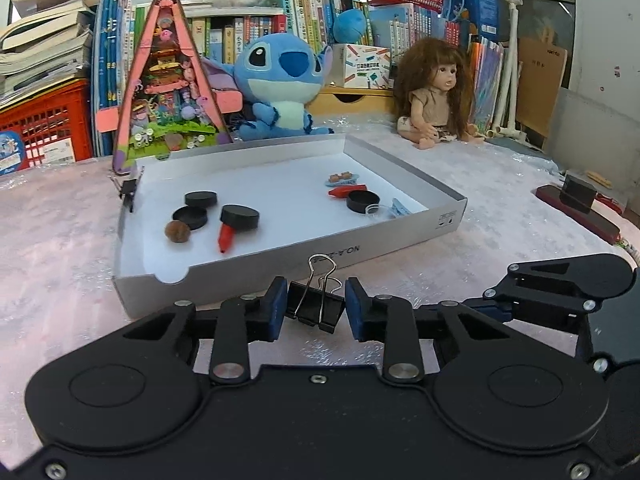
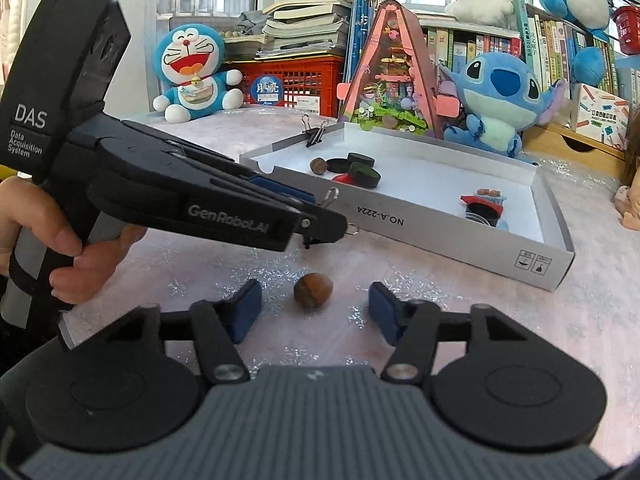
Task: Organize rigid objects
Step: 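Close the left tool on the black binder clip and lift it, then grasp the brown nut with the right tool while the left tool holds the binder clip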
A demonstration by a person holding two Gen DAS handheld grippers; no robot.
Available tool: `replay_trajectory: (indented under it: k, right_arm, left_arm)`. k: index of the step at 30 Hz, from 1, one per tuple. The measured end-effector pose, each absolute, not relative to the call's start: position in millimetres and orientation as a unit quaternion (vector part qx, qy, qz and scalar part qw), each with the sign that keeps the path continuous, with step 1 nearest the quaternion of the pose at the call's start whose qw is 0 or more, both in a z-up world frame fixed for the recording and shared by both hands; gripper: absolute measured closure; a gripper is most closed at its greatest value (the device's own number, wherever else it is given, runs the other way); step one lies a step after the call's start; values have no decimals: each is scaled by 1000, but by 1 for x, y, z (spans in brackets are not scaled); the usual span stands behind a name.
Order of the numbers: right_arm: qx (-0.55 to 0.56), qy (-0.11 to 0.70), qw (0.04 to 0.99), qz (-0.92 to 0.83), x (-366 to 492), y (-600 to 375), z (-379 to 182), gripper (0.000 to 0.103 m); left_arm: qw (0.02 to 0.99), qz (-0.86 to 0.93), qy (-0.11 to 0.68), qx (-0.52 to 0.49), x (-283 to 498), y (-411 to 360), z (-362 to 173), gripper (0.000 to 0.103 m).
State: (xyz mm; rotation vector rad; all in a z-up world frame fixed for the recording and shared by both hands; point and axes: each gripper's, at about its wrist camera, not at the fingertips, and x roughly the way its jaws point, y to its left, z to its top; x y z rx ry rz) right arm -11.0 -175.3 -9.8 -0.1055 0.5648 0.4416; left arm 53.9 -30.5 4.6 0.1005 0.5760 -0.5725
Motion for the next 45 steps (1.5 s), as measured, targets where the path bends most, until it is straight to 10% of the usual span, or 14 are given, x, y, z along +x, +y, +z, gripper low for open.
replay_trajectory:
  k: [9,45]
  right_arm:
    - [-35,276,941,192,-10,-183,-7,69]
    - [8,290,953,84,17,-198,-10,68]
  left_arm:
    - [924,-247,289,35,50,-22,7,74]
    - [900,-295,312,72,12,-27,-3,66]
